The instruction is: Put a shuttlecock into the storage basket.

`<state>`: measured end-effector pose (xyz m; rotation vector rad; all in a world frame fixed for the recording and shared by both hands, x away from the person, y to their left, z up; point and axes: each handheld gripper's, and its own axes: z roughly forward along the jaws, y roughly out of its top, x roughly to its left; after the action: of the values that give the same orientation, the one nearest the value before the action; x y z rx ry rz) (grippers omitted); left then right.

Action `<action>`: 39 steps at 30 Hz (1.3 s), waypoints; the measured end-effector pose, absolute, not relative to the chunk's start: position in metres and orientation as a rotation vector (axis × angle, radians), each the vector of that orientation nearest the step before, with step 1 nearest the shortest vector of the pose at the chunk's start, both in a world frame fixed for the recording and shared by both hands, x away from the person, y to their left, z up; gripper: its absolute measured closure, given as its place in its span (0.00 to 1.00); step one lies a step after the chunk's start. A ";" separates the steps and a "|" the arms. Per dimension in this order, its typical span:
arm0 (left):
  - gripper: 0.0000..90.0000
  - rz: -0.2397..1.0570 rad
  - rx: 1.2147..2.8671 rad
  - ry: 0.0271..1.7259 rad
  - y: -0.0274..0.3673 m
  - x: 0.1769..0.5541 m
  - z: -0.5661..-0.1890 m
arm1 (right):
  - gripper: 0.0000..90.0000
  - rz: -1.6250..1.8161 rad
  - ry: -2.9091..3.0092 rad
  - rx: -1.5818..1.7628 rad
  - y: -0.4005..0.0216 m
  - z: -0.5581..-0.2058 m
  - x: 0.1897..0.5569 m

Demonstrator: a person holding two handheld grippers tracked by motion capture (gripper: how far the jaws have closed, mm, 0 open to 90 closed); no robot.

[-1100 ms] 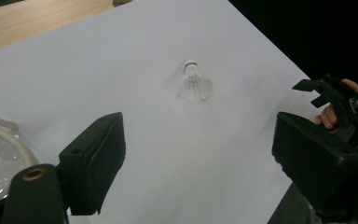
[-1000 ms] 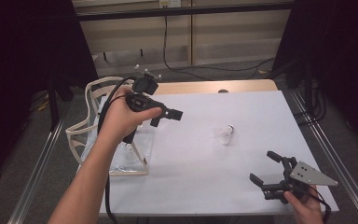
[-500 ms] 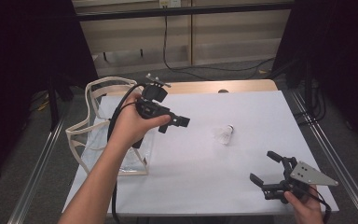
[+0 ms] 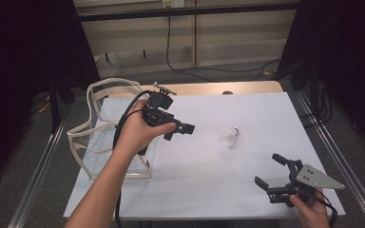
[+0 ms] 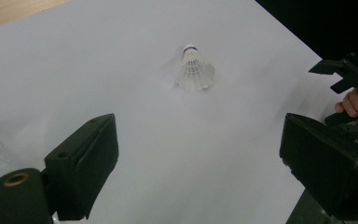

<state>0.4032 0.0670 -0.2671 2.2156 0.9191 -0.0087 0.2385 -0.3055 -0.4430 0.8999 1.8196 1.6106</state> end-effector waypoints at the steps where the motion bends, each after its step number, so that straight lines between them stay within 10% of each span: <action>1: 0.13 -0.011 2.216 0.918 0.067 0.403 -0.268 | 0.01 1.611 1.819 0.901 -0.305 -0.443 0.238; 39: 0.11 0.000 2.235 0.899 0.046 0.400 -0.313 | 0.01 1.619 1.816 0.902 -0.305 -0.442 0.238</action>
<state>0.3995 0.0462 -0.3130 2.2346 0.8994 -0.0001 0.2384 -0.3050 -0.4423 0.9019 1.8163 1.6186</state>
